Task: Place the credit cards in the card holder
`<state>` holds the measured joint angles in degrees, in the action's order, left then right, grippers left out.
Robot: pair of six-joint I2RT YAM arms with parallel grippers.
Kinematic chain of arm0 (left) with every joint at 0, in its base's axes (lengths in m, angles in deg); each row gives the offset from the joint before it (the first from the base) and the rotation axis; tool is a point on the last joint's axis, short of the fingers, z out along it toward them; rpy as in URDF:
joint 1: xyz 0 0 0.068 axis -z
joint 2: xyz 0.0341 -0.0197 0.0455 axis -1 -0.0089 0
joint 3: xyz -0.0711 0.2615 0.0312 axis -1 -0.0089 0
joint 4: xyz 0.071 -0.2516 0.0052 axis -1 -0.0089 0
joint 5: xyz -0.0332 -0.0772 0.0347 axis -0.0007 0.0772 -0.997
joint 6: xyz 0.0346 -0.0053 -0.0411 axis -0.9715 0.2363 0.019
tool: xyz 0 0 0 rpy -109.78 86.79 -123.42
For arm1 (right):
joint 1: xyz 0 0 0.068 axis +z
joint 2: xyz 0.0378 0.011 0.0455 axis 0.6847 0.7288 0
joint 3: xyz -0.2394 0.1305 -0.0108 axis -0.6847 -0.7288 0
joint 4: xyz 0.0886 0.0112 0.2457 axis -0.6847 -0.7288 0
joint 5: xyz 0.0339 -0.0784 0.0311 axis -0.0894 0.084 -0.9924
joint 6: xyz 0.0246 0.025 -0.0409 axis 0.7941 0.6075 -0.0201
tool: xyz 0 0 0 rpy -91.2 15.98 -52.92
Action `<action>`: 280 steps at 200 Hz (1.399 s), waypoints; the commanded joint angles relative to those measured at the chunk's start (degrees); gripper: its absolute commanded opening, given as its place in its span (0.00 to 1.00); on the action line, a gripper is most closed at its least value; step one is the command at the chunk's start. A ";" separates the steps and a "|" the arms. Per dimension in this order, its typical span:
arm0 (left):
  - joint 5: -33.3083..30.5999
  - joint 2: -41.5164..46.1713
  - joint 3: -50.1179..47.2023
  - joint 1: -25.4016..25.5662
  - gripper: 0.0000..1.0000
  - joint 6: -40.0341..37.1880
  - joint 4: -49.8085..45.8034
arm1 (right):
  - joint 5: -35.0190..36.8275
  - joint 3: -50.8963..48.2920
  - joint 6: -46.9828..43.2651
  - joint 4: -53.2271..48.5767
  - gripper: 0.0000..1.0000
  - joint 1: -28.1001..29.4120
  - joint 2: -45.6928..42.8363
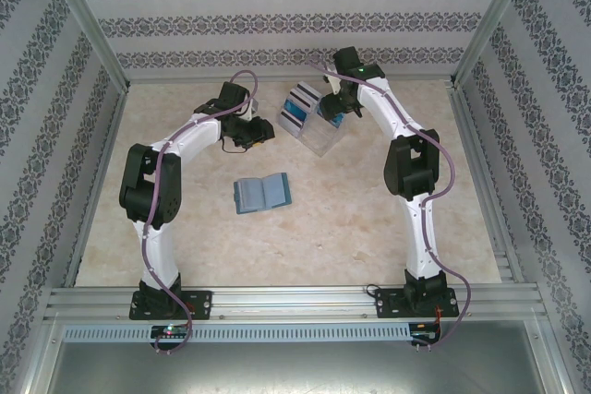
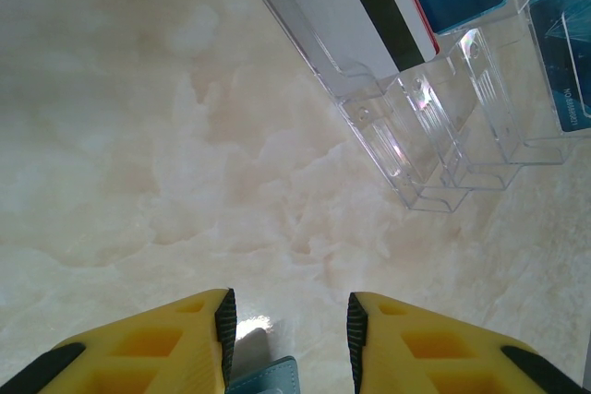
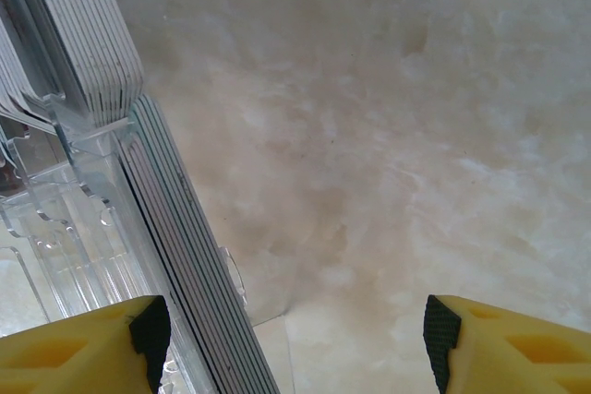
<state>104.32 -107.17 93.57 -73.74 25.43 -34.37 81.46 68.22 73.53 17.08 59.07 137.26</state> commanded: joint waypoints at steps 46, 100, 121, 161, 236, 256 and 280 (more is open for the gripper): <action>1.09 0.83 -0.07 0.50 0.39 -0.08 -0.26 | 2.19 1.75 1.03 0.16 0.74 -0.72 -2.77; 1.59 0.84 -0.20 0.51 0.39 0.38 0.38 | 3.30 2.12 0.67 0.34 0.74 -0.91 -3.87; 1.60 0.84 -0.14 0.46 0.39 0.38 0.42 | 2.90 2.50 0.74 0.17 0.73 -0.87 -4.29; 1.63 0.84 -0.17 0.45 0.39 0.38 0.38 | 2.28 2.85 0.92 -0.05 0.70 -0.99 -4.24; 1.62 0.82 -0.33 0.55 0.39 0.48 0.38 | -0.94 4.41 -0.92 -3.07 0.73 -0.12 -0.69; 1.64 0.79 -0.32 0.54 0.39 0.47 0.29 | -1.23 4.35 -0.84 -3.10 0.73 -0.11 0.21; 1.65 0.84 -0.56 0.52 0.39 0.56 0.40 | -2.11 4.57 -0.73 -3.14 0.73 -0.12 1.45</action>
<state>105.37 -107.17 93.57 -73.72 25.61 -34.35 80.94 71.21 73.42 15.51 58.74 136.32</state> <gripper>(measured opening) 0.390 0.731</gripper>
